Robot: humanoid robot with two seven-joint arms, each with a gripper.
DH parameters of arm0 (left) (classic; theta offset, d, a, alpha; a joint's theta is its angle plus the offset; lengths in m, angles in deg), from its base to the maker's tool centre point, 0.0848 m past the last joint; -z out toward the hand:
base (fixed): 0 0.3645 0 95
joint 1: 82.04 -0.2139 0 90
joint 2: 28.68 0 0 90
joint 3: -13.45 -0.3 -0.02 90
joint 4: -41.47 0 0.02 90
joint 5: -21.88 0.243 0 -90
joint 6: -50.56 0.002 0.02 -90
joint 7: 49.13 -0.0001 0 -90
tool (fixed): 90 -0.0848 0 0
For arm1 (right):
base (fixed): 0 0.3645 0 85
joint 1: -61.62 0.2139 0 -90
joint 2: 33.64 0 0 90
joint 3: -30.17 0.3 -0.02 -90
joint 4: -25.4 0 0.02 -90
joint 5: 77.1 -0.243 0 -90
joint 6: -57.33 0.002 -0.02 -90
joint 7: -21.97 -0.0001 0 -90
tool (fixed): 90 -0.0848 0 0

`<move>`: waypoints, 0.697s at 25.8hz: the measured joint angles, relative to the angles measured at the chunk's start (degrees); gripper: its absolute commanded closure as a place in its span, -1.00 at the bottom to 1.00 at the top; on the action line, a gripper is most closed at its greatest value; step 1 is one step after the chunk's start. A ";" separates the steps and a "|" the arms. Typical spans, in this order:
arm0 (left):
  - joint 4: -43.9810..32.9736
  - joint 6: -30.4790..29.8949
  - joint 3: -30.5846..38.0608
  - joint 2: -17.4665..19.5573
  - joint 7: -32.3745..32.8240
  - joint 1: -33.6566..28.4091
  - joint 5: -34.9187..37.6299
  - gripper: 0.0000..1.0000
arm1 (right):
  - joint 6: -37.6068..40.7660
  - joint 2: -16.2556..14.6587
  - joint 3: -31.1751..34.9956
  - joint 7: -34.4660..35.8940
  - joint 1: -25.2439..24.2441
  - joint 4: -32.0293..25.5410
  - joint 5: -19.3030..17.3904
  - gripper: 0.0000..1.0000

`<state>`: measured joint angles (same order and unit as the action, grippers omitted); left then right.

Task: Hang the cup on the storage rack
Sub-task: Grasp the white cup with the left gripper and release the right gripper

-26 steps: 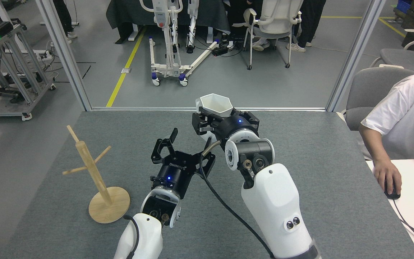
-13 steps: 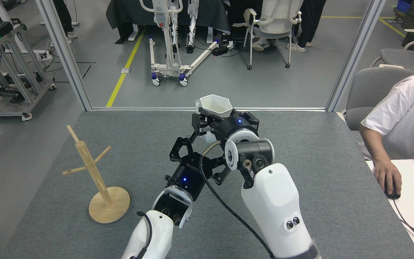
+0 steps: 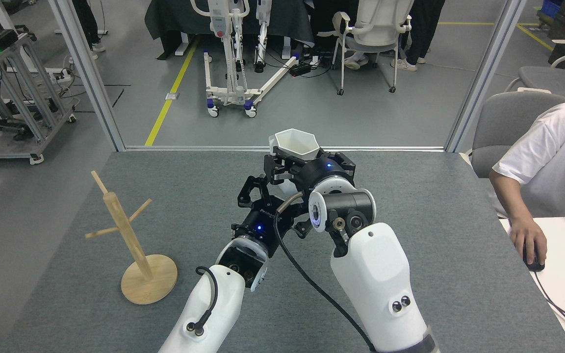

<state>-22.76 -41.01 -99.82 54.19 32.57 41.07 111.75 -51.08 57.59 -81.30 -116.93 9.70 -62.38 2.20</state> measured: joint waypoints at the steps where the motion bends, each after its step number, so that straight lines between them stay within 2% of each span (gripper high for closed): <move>1: 0.26 -0.01 0.01 -0.01 0.00 0.59 -0.03 -0.98 | 0.01 0.00 -0.01 0.00 -0.02 0.00 0.00 0.95; 4: 0.68 0.16 0.10 0.01 -0.03 1.43 -0.10 -0.96 | 0.02 0.00 0.00 0.15 -0.03 0.00 0.01 0.95; 5: 0.75 0.17 0.09 0.00 -0.09 1.59 -0.11 -0.90 | 0.02 0.00 0.01 0.21 -0.03 0.00 0.02 0.95; 6: 0.78 0.21 0.10 0.02 -0.18 1.63 -0.12 -0.77 | 0.02 0.00 0.01 0.25 -0.03 -0.01 0.02 0.95; 10: 0.71 0.34 -0.01 0.22 -0.33 1.35 -0.04 0.08 | -0.10 -0.03 0.04 0.28 -0.04 -0.01 0.03 0.95; 12: 0.61 0.39 -0.11 0.37 -0.22 1.29 0.06 0.39 | -0.24 -0.02 0.03 0.30 -0.05 -0.03 0.03 0.95; 15: 0.61 0.39 -0.20 0.60 -0.22 1.20 0.17 0.62 | -0.25 -0.02 0.02 0.40 -0.05 0.01 0.02 0.95; 18: 0.69 0.22 -0.19 0.69 -0.22 1.17 0.21 0.69 | -0.09 -0.02 0.08 0.47 -0.06 0.04 0.01 0.95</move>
<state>-22.07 -40.79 -100.02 54.88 32.35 42.24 111.95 -51.17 57.58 -81.22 -116.46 9.64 -62.34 2.21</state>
